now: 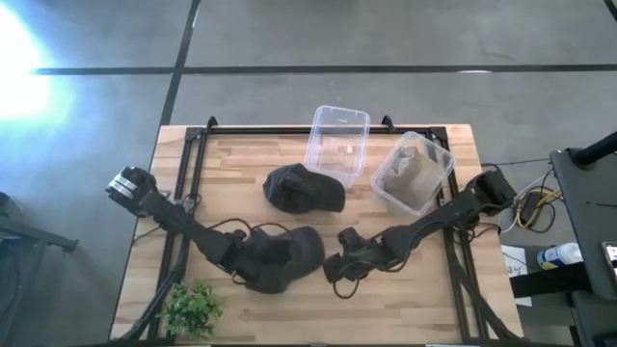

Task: Pick & Place hat
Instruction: Put the bottom black cap into the left transparent bin

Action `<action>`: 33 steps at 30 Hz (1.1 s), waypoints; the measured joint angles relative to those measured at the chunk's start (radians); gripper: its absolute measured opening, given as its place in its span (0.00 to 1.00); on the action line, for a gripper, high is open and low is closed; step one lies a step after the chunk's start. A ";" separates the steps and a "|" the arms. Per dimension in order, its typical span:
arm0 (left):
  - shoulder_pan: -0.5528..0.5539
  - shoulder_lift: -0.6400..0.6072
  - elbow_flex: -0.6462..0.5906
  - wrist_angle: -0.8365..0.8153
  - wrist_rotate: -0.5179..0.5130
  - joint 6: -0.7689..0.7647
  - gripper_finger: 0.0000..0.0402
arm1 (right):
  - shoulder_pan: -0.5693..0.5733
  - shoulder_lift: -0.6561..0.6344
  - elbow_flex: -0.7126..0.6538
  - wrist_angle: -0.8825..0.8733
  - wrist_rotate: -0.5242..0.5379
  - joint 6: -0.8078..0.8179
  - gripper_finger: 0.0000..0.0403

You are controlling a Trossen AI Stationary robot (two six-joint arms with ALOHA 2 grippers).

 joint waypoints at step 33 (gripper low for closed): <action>0.069 0.197 -0.088 0.520 -0.016 -0.023 0.56 | -0.088 0.047 -0.368 0.524 0.147 -0.090 0.38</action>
